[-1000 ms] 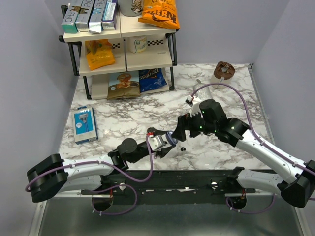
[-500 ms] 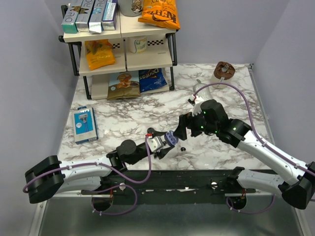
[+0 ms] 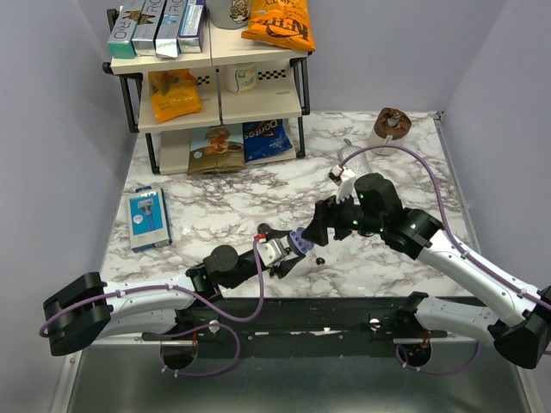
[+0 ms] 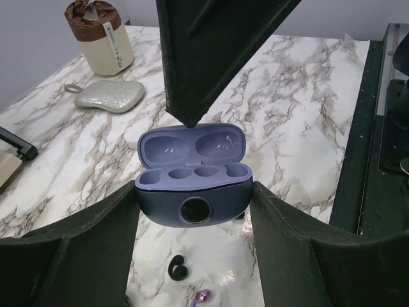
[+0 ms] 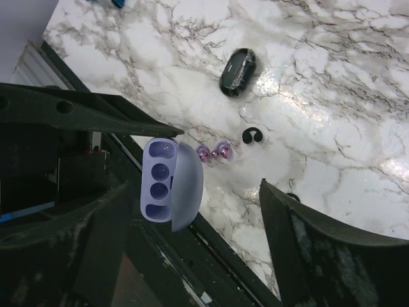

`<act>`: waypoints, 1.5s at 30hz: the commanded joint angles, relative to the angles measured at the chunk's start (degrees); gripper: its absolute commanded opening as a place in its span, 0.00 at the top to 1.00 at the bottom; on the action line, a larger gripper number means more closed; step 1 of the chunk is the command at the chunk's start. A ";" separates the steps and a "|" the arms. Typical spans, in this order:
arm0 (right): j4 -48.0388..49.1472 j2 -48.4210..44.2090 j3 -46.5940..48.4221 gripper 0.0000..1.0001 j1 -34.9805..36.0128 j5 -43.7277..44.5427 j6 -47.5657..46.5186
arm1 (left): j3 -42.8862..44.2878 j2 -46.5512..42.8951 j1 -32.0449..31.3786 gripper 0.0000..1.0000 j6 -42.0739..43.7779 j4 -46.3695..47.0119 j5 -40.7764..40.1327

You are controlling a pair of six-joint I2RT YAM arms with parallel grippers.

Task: Insert the wireless bluetooth earbuds into the charging case
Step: Open the charging case, then adjust the charging case.

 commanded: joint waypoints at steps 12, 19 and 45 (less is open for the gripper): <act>2.80 3.58 -1.48 0.39 0.15 -5.38 0.32 | 1.10 -1.24 -0.68 1.00 1.19 2.42 -1.24; 3.42 4.98 -1.65 0.59 0.15 -7.22 0.06 | 1.54 -1.16 -0.77 1.00 0.92 2.60 -1.42; -6.25 -5.73 6.26 0.99 0.33 2.08 -14.53 | 12.24 -6.34 -0.59 0.01 -5.48 -23.48 -4.85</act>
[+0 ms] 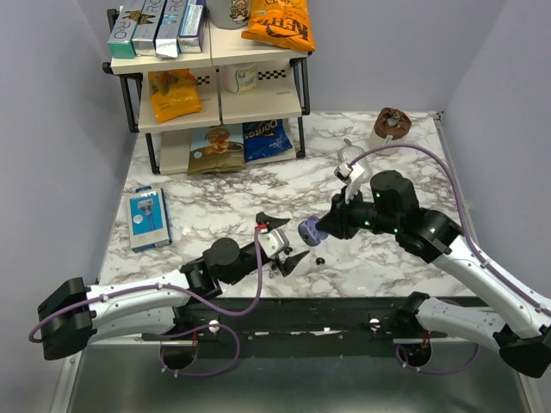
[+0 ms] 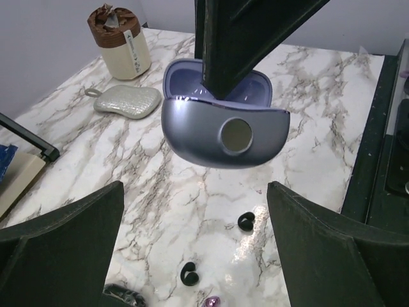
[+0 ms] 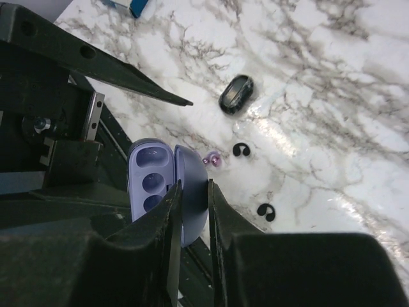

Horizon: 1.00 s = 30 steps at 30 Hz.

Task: Insert the wireless bluetooth earbuds into the charging case
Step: Adjust the charging case.

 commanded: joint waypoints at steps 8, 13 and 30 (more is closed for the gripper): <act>-0.90 -8.08 1.15 0.99 1.12 5.38 -20.71 | 8.04 -4.77 18.83 0.01 -20.14 -12.95 40.67; 1.11 -8.87 -0.42 0.99 2.70 6.95 -22.99 | 11.81 2.86 20.98 0.02 -22.18 -11.08 54.57; 2.26 -5.36 -2.27 0.99 8.85 5.29 -25.46 | 16.83 11.76 20.63 0.19 -18.05 -8.45 53.54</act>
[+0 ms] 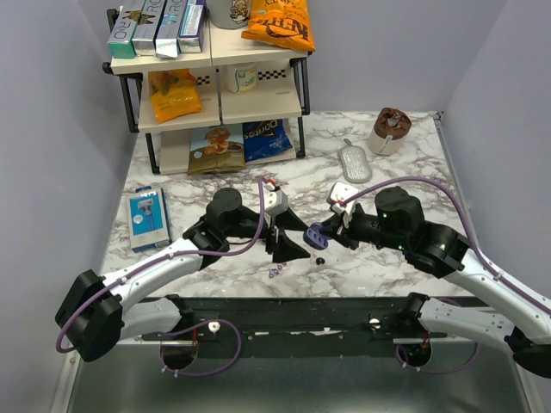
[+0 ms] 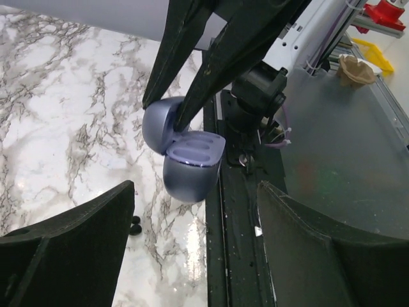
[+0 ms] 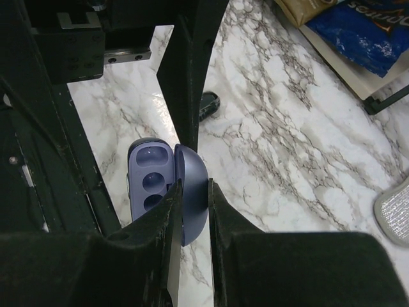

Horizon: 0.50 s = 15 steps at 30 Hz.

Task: Insert the wireless bluetooth earbuds into the charging case
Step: Adjust the charging case.

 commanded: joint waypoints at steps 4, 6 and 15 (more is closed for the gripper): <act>2.13 1.50 -0.57 0.99 0.51 -2.82 0.75 | 0.06 0.00 -0.84 0.24 3.99 1.52 -3.65; 2.57 1.59 -0.74 0.99 0.59 -3.79 1.01 | -0.03 -0.26 -1.10 0.25 4.44 1.17 -4.45; 2.92 1.33 -1.01 0.99 0.51 -4.14 1.72 | -0.03 0.62 -2.33 0.41 5.23 0.55 -5.24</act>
